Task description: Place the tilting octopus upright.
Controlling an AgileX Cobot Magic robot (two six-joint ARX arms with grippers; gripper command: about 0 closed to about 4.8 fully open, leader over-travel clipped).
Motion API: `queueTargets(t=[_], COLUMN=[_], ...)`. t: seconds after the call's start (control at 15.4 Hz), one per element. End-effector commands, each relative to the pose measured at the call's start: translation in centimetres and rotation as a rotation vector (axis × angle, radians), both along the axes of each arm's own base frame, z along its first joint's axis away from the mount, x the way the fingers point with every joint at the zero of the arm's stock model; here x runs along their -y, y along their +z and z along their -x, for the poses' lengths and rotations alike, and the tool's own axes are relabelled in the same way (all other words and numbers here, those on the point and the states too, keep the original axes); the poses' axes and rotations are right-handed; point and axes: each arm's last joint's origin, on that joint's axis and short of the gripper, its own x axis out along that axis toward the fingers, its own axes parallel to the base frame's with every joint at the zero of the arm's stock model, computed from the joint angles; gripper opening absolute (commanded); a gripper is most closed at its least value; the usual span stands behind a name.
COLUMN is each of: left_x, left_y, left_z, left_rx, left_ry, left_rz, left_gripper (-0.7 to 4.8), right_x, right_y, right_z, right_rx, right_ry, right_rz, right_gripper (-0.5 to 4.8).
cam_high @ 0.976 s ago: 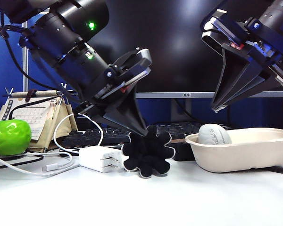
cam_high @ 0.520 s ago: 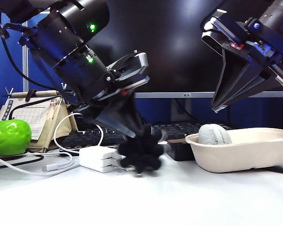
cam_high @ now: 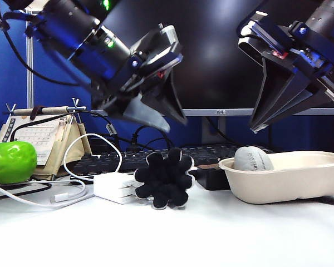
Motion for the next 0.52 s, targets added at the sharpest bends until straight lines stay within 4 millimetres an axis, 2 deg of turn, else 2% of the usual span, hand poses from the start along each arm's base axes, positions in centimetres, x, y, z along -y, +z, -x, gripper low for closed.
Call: queueTargets(t=[0.07,0.2,0.33,0.52], left_x=[-0.2,-0.4,-0.6,-0.9], left_y=[-0.3,-1.0,-1.3,-1.3], left_z=[-0.2,-0.2,-0.4,-0.7], left_rx=[0.086,0.058,0.079,0.078], left_ry=[0.029,0.039,0.102,0.122], left_rz=[-0.118,-0.175,-0.220,-0.226], left_gripper=[1.92,1.93,2.56,2.56], right_x=[0.0,0.0,0.0,0.0], right_y=[0.1,0.1,0.1,0.1], right_z=[0.0,0.0,0.0,0.0], right_rx=[0.009,0.009,0.008,0.008], right_ry=[0.002,0.002,0.002,0.002], right_rz=[-0.005,-0.005,-0.005,-0.005], right_gripper=[0.04,0.04,0.04,0.04])
